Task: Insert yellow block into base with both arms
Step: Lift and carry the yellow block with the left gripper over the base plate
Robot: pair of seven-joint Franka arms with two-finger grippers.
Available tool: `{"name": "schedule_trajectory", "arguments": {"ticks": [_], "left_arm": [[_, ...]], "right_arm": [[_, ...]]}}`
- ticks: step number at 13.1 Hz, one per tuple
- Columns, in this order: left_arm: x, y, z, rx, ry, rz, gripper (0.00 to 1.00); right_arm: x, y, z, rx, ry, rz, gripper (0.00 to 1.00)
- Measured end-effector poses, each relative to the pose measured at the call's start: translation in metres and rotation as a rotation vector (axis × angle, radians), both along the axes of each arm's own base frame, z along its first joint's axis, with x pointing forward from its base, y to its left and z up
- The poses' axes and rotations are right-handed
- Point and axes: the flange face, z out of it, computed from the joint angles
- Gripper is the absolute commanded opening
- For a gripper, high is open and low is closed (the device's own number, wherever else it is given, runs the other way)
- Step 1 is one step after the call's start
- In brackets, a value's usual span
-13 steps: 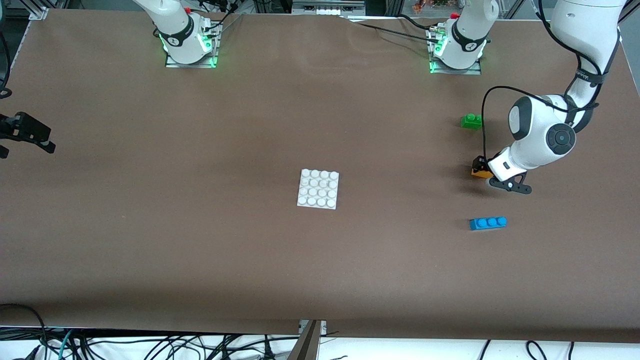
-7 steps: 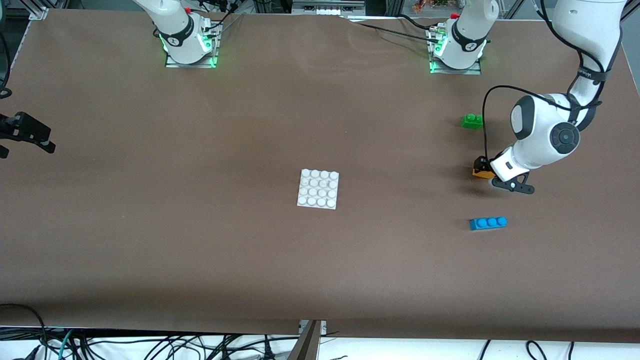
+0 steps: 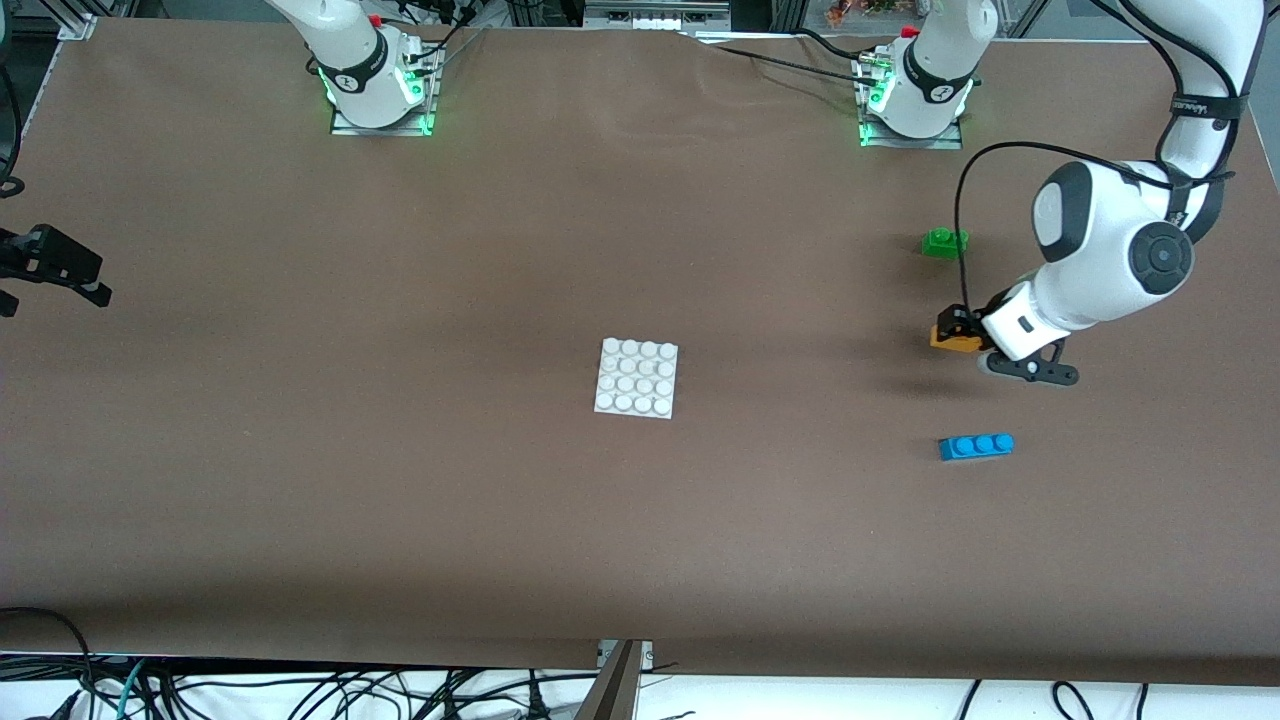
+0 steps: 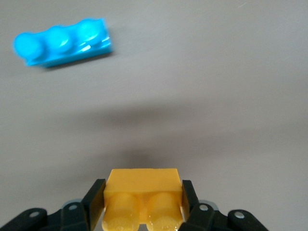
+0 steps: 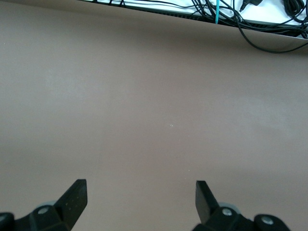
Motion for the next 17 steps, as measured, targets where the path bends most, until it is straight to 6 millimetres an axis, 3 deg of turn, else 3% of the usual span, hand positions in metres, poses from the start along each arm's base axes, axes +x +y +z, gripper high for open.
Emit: {"name": "schedule_trajectory", "arguments": {"ticks": [6,10,14,17], "left_arm": [[-0.002,-0.172,0.032,-0.035,-0.007,0.175,0.0],[-0.011,-0.301,0.025,-0.07,0.033,0.262,0.0],[0.003,-0.379,0.011,-0.037,0.009,0.285,0.0],[0.018,-0.406,-0.011,-0.014,-0.015,0.298,0.0]], "right_arm": [[0.001,0.0,-0.003,0.0,0.005,-0.001,1.0],[0.001,-0.001,-0.003,0.0,0.006,-0.001,1.0],[0.001,-0.001,-0.003,0.0,0.006,-0.001,1.0],[0.001,-0.001,-0.003,0.0,0.006,-0.001,1.0]]}}
